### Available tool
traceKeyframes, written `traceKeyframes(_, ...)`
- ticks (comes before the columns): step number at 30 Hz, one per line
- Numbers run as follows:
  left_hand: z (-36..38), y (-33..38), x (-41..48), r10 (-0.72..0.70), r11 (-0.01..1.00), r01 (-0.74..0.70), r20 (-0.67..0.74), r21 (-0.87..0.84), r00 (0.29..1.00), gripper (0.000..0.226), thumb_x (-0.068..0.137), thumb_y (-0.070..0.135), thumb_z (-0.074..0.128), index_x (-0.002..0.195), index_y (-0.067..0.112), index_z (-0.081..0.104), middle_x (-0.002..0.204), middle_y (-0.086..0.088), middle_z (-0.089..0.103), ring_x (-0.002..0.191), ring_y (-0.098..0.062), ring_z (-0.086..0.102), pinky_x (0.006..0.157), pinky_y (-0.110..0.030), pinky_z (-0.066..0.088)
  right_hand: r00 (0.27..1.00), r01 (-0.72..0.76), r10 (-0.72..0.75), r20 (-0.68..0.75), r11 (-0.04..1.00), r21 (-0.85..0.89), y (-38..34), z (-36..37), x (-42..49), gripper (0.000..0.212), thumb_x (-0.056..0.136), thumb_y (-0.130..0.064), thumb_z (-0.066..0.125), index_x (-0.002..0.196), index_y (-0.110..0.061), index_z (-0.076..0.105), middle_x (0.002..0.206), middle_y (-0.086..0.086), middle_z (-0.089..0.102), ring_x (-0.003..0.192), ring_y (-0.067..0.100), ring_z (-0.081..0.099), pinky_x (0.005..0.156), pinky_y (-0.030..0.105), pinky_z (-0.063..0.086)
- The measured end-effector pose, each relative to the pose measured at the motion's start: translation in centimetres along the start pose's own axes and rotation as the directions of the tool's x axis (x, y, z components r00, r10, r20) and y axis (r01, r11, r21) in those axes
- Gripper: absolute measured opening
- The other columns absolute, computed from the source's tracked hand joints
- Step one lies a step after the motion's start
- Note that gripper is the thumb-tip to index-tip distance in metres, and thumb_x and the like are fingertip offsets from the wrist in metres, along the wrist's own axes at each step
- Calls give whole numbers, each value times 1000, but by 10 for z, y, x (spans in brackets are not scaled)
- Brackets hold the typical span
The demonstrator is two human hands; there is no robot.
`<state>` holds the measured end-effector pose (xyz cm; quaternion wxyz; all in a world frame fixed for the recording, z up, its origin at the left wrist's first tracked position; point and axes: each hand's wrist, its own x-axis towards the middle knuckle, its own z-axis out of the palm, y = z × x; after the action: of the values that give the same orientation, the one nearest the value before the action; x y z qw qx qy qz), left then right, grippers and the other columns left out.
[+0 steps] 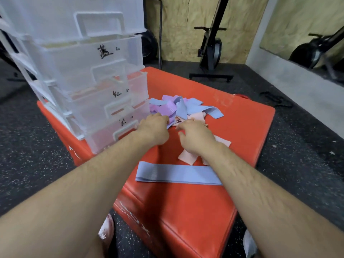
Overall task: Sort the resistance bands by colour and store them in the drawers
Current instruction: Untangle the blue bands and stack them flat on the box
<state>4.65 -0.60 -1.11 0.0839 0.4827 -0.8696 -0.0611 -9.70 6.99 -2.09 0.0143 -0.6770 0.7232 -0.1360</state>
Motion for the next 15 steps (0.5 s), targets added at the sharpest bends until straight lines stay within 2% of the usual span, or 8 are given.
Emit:
traceKeyframes(2, 6, 0, 11, -28, 998, 24, 57, 59, 998, 34, 86, 17, 50, 118, 16, 63, 119, -11, 59, 113, -33, 55, 95, -40, 47, 998, -17, 17, 66, 1000, 2, -1, 12, 12, 32, 92, -19, 46, 115, -28, 66, 129, 0, 61, 124, 39, 49, 93, 44, 48)
traceKeyframes(5, 15, 1, 23, -54, 992, 37, 142, 120, 988, 27, 85, 20, 48, 106, 18, 65, 114, -8, 65, 104, -32, 60, 86, -37, 49, 990, -66, 65, 125, 998, 7, -1, 24, 26, 36, 87, -14, 46, 115, -29, 62, 131, -5, 58, 122, 33, 51, 84, 39, 49)
traceKeyframes(7, 20, 7, 27, -70, 987, 45, 161, 152, 984, 25, 89, 25, 47, 107, 21, 64, 114, -5, 64, 109, -31, 58, 86, -36, 46, 982, -93, 92, 163, 996, -2, -4, 26, 32, 41, 86, -11, 49, 121, -26, 60, 131, -1, 58, 124, 31, 51, 82, 37, 49)
traceKeyframes(9, 24, 12, 31, -79, 979, 45, 167, 200, 983, 26, 92, 24, 47, 113, 22, 63, 118, -4, 62, 117, -29, 54, 89, -37, 44, 974, -112, 121, 194, 992, -59, -7, 24, 34, 48, 87, -8, 52, 132, -23, 55, 138, 3, 54, 133, 33, 44, 86, 38, 48)
traceKeyframes(11, 24, 16, 32, -86, 972, 42, 184, 231, 979, 28, 92, 21, 48, 116, 21, 61, 119, -3, 61, 118, -28, 53, 90, -37, 43, 974, -112, 131, 185, 988, -107, -9, 23, 34, 53, 89, -9, 54, 140, -21, 50, 148, 3, 43, 140, 35, 36, 94, 41, 45)
traceKeyframes(13, 23, 17, 31, -63, 978, 27, 173, 207, 983, 28, 92, 20, 47, 117, 20, 62, 119, -3, 62, 115, -28, 55, 85, -36, 42, 983, -102, 119, 137, 987, -128, -8, 24, 35, 57, 88, -12, 56, 143, -22, 46, 150, 1, 37, 137, 34, 37, 100, 41, 40)
traceKeyframes(15, 22, 15, 29, -30, 995, 22, 82, 102, 996, 26, 92, 21, 48, 114, 19, 62, 118, -5, 62, 112, -28, 55, 86, -36, 43, 991, -111, 120, 54, 983, -146, -5, 27, 37, 58, 85, -16, 58, 142, -25, 47, 147, 0, 35, 132, 31, 38, 100, 41, 35)
